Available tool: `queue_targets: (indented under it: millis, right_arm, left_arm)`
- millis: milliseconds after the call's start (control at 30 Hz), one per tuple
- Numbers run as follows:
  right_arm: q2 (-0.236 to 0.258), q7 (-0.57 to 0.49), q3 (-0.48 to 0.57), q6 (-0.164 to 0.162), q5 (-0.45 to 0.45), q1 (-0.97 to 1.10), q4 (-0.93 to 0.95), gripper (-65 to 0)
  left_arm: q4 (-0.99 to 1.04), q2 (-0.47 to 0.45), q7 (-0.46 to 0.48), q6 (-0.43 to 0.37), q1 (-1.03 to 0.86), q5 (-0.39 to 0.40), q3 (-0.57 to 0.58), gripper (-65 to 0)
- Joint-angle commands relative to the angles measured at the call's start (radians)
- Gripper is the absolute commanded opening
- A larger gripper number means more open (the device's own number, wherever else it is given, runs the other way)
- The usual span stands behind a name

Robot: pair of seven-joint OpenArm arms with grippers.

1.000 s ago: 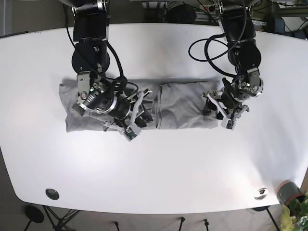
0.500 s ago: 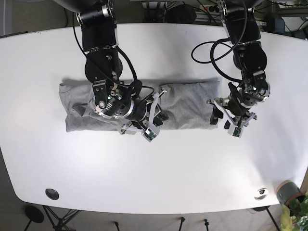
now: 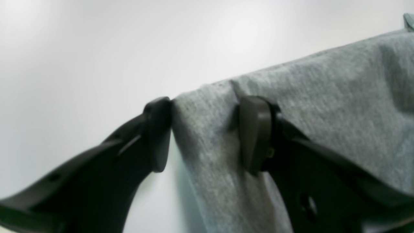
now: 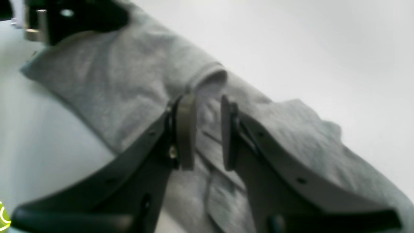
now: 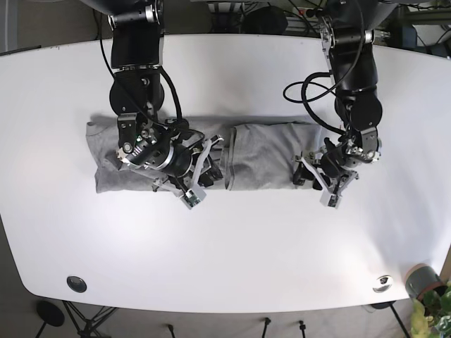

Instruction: Fold the T-shirt properly

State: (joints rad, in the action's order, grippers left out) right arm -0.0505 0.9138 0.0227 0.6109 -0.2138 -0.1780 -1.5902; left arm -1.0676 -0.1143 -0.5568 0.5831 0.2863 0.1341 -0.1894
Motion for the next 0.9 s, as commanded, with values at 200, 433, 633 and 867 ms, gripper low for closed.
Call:
queue_targets:
  millis: [200, 433, 633, 867]
  right_arm:
    - [-0.005, -0.025, -0.086, 0.007, -0.023, -0.008, -0.083, -52.2]
    - [-0.005, -0.012, -0.272, 0.002, -0.023, -0.004, -0.123, -51.2]
    - [-0.001, 0.043, -0.481, 0.007, -0.023, -0.019, -0.14, -30.1]
    - [0.084, 0.075, -0.671, 0.007, -0.025, -0.085, -0.06, -21.9]
  left_arm:
    - [-0.176, 0.0, -0.044, 0.007, 0.009, 0.009, 0.008, -33.9]
    - [-0.342, 0.005, -0.141, 0.007, 0.006, 0.009, 0.005, -33.9]
    - [-0.409, 0.003, -0.177, 0.008, -0.046, 0.065, 0.005, -33.9]
    - [-0.414, -0.017, -0.174, 0.008, -0.118, 0.197, 0.009, -42.5]
